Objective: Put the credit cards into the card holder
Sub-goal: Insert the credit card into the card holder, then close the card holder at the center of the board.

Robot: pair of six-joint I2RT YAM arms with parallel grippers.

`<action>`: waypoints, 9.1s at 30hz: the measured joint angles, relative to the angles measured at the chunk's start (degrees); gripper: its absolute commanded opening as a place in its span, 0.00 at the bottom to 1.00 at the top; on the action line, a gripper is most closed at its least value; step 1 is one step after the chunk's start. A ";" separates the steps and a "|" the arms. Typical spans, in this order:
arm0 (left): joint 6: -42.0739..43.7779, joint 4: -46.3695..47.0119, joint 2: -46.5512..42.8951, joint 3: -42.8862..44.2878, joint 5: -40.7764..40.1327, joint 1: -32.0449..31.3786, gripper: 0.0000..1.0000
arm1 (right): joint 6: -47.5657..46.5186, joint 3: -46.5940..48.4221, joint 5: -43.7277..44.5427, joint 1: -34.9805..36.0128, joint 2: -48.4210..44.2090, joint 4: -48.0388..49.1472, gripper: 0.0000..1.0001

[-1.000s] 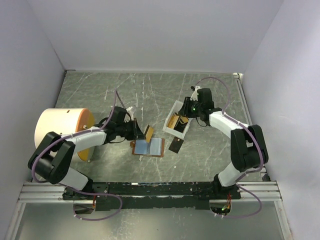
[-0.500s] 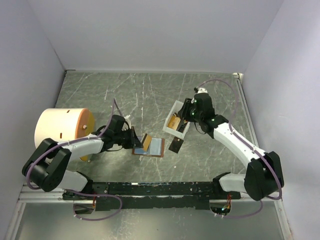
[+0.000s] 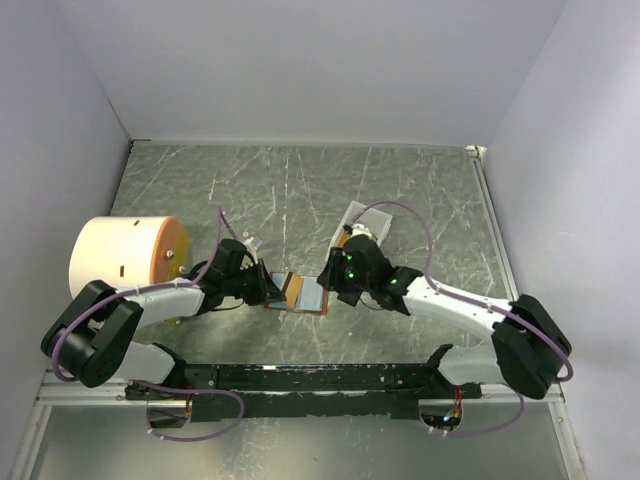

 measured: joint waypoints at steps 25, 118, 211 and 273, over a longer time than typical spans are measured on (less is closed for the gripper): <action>-7.63 6.10 -0.39 -3.39 -0.04 -0.72 0.07 | 6.56 0.35 7.85 7.37 14.38 3.87 0.29; 0.09 -1.99 9.64 11.10 -17.90 -7.93 0.17 | 9.66 -2.47 6.36 7.56 14.71 10.32 0.31; 5.53 -8.22 0.13 5.11 -19.30 -9.75 0.14 | 16.83 -11.08 -6.75 5.70 8.48 33.90 0.60; 13.55 -9.03 -2.10 3.91 -20.44 -9.40 0.41 | -1.29 4.44 -8.37 5.75 19.69 8.61 0.21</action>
